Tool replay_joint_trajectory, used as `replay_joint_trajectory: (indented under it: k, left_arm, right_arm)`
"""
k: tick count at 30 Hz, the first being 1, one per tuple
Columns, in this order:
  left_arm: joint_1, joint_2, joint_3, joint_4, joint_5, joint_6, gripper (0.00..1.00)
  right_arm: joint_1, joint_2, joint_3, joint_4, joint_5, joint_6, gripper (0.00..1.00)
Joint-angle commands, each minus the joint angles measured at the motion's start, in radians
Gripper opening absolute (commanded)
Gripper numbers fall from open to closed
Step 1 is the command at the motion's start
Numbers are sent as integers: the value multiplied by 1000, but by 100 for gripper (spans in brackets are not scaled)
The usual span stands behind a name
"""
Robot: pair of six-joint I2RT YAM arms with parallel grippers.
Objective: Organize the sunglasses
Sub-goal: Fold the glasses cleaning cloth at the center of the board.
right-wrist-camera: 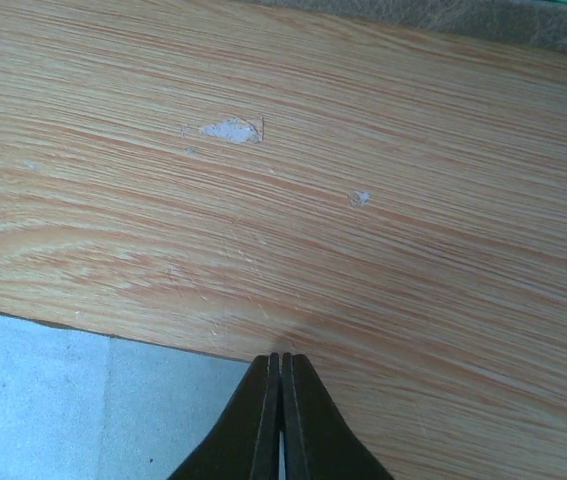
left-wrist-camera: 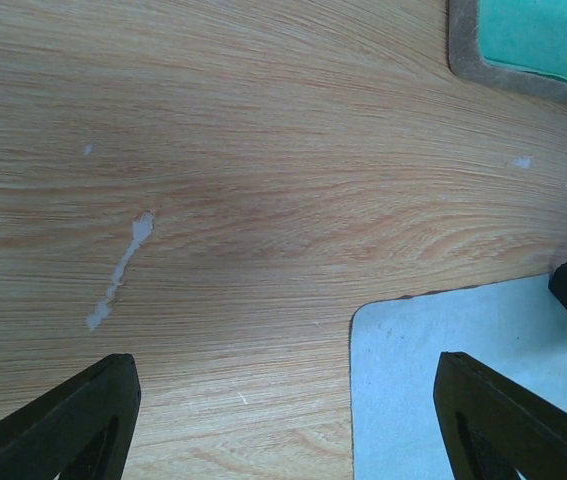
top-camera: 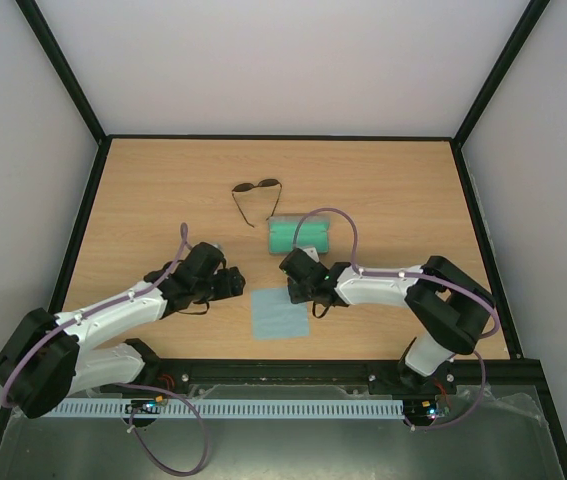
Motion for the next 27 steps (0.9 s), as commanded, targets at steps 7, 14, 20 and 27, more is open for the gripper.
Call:
replay_joint_trajectory:
  k: [7, 14, 20, 27]
  left_arm:
    - [-18, 34, -12, 20, -13, -8, 82]
    - [-29, 67, 8, 26, -20, -6, 79]
    - [-35, 120, 54, 29, -28, 17, 70]
    - [-57, 217, 140, 40, -40, 48, 62]
  right_arm:
    - [12, -20, -20, -37, 58, 14, 1]
    - [-24, -7, 19, -35, 84, -14, 1]
    - [-65, -2, 32, -17, 73, -63, 1]
    - [-108, 14, 41, 13, 39, -91, 1]
